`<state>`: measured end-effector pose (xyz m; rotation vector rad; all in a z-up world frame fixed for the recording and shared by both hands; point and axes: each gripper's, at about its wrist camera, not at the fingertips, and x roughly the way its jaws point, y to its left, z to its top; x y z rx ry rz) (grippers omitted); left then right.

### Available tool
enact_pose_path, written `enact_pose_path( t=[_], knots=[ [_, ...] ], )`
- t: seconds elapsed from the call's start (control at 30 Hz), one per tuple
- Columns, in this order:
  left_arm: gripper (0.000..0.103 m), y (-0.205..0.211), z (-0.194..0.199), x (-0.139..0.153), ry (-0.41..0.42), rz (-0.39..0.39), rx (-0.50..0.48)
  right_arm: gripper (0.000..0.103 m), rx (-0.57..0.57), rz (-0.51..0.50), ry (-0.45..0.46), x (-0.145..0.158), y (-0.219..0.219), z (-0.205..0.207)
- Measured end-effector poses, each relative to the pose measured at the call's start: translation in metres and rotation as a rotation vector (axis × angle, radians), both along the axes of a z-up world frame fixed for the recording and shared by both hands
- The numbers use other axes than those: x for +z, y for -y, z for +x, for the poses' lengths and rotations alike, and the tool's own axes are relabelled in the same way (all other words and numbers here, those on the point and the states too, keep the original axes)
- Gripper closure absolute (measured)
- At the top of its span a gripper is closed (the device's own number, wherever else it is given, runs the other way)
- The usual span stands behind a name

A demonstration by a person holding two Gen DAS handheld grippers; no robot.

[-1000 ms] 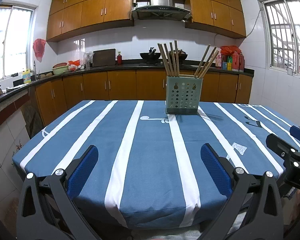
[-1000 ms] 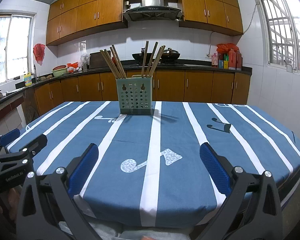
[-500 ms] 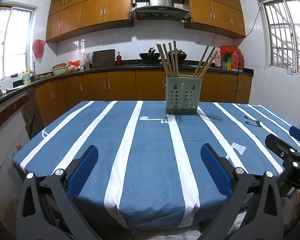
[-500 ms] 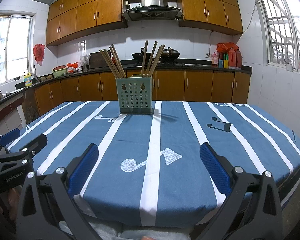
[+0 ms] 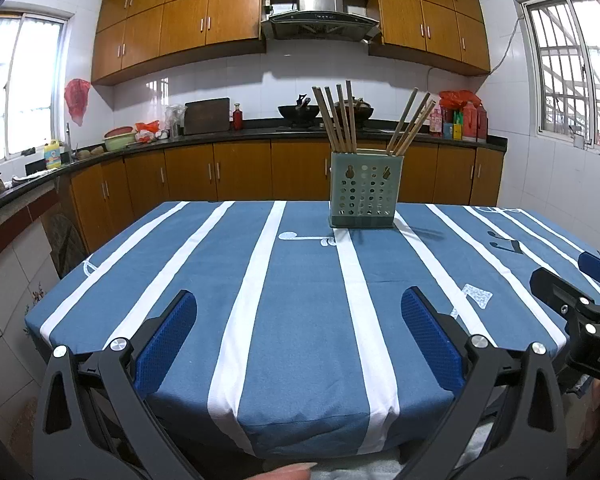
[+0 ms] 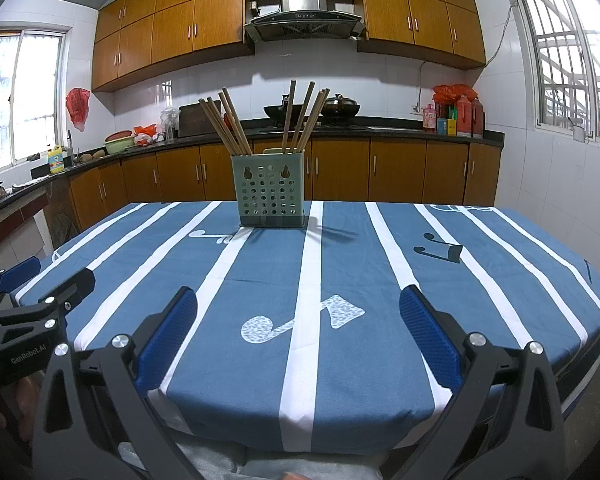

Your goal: Organize utensils

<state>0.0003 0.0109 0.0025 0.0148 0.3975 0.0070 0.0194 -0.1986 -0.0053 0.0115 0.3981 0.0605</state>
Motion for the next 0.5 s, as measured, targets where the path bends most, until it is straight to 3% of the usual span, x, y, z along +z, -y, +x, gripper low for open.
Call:
enact_pose_path(
  t=[0.5],
  knots=[
    [0.002, 0.0001, 0.0001, 0.0001, -0.001, 0.001, -0.001, 0.004, 0.001, 0.001, -0.003, -0.0040, -0.0023, -0.0023]
  ],
)
